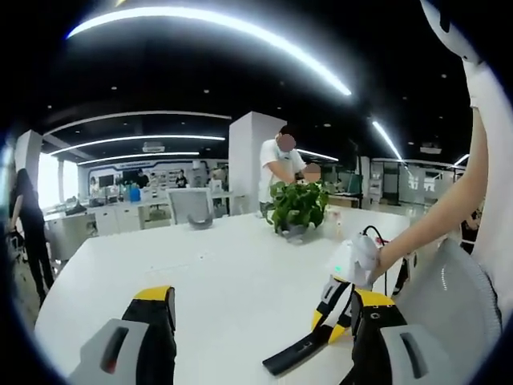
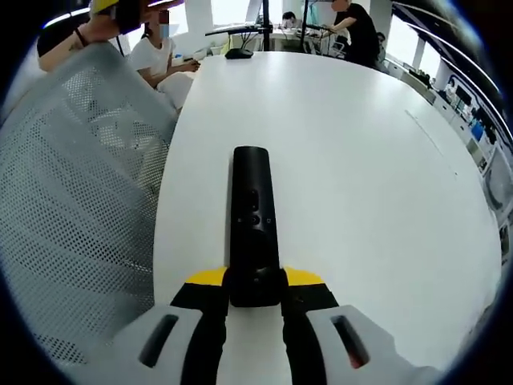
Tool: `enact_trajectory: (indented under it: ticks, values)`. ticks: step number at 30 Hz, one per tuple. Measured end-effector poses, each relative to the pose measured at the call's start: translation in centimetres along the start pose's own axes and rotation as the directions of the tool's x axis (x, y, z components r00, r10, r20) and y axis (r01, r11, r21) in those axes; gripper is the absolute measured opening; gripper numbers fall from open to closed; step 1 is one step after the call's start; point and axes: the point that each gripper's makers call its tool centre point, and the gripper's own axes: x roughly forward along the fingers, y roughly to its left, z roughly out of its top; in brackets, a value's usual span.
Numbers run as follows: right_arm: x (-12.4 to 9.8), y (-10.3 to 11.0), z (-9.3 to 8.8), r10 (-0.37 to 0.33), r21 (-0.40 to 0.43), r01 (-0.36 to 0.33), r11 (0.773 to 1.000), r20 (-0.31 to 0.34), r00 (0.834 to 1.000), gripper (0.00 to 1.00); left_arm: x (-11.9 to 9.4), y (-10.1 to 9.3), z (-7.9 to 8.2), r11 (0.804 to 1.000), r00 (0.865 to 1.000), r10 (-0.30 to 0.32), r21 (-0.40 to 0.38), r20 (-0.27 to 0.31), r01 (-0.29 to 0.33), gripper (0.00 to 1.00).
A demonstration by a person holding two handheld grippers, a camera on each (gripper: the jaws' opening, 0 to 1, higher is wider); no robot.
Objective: Press the specified remote control buttons in sequence, fully releasing each button before pressing the next.
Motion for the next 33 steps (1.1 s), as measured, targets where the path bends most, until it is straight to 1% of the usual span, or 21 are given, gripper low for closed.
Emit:
enact_trajectory:
  ticks: [6,13,20,33]
  values:
    - [0.1,-0.5,0.1,0.004,0.014,-0.004,1.000,0.005,1.000,0.24,0.0,0.2,-0.1,1.000,1.000,0.012,0.010,-0.005,-0.011,0.95]
    - [0.1,-1.6,0.3,-0.004,0.028,0.003,1.000,0.014,1.000,0.24,0.1,-0.1,-0.3,1.000,1.000,-0.005,0.013,-0.016,0.005,0.95]
    - [0.1,-2.5,0.4,-0.007,0.033,0.007,0.999,0.014,1.000,0.24,0.1,-0.1,-0.4,1.000,1.000,-0.006,0.008,-0.015,0.006,0.95]
    - [0.1,-3.3,0.4,-0.005,0.027,0.005,1.000,0.006,1.000,0.24,0.2,-0.2,-0.5,1.000,1.000,-0.010,0.008,-0.022,0.010,0.95]
